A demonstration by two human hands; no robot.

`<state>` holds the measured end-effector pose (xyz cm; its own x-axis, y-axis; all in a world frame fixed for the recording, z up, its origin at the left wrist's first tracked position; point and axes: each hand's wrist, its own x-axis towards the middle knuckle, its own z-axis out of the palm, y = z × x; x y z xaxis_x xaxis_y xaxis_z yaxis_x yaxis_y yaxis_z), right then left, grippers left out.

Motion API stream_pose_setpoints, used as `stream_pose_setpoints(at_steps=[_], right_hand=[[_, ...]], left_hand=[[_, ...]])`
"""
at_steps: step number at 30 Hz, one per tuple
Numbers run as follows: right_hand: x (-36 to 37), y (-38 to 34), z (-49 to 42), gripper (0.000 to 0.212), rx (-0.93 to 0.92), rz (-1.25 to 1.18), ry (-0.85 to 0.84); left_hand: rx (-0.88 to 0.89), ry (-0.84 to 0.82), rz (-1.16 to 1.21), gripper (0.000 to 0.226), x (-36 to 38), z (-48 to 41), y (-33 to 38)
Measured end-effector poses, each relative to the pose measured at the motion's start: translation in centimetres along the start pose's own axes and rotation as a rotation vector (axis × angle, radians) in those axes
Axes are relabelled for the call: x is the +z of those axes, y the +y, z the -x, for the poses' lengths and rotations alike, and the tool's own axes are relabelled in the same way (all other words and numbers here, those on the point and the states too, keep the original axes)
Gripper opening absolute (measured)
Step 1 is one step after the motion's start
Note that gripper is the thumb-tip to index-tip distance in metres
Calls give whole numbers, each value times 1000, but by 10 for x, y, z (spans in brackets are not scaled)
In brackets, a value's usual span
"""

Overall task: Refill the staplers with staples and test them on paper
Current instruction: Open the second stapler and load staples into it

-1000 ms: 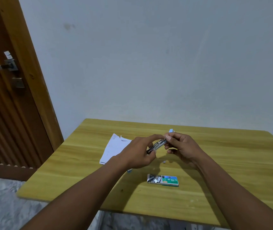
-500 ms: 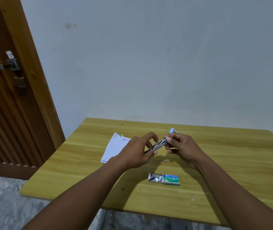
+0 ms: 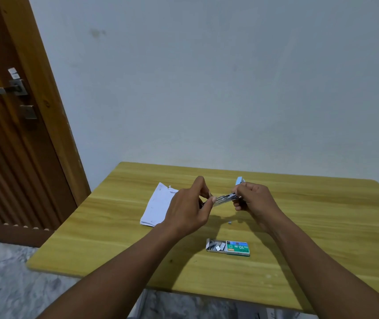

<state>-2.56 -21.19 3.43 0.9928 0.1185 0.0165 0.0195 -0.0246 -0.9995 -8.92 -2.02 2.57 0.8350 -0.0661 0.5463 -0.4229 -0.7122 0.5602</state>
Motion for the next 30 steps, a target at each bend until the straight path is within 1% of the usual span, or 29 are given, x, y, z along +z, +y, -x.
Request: stream_pose_setpoints(at_steps=[4,8,11,12,17,21,24,26,27,28,30], right_hand=[[0,2,0,17,60,-13,15],[2,2,3,11,97,-31,15],[5,1,5,9,139,-94,23],[7,1,6,9,156,-111,21],[13,2,9,13,194,-178,6],[16,0,11,20,200,-152,-14],[17,-1,12,23,213,-148,-11],[17,1,12,22,231,-223,26],[18,2,12,20,257,-313,54],[19,4,12,16,298,-435,84],[23,5,14,10,392,-678,113]], left_hand=[[16,-31,3,28,0,0,-1],[32,-87,34,30,-3,1,-3],[94,-96,6,12,-2,2,-6],[94,-96,1,9,-2,2,-6],[96,-58,-6,9,0,2,-7],[90,-60,-7,10,-1,0,-8],[118,-61,-49,10,-3,-1,-6],[154,-62,-117,10,-4,-4,-6],[191,-73,-200,10,-5,-6,-6],[262,-82,-329,10,-8,-9,-5],[512,-66,-604,13,-11,-17,-3]])
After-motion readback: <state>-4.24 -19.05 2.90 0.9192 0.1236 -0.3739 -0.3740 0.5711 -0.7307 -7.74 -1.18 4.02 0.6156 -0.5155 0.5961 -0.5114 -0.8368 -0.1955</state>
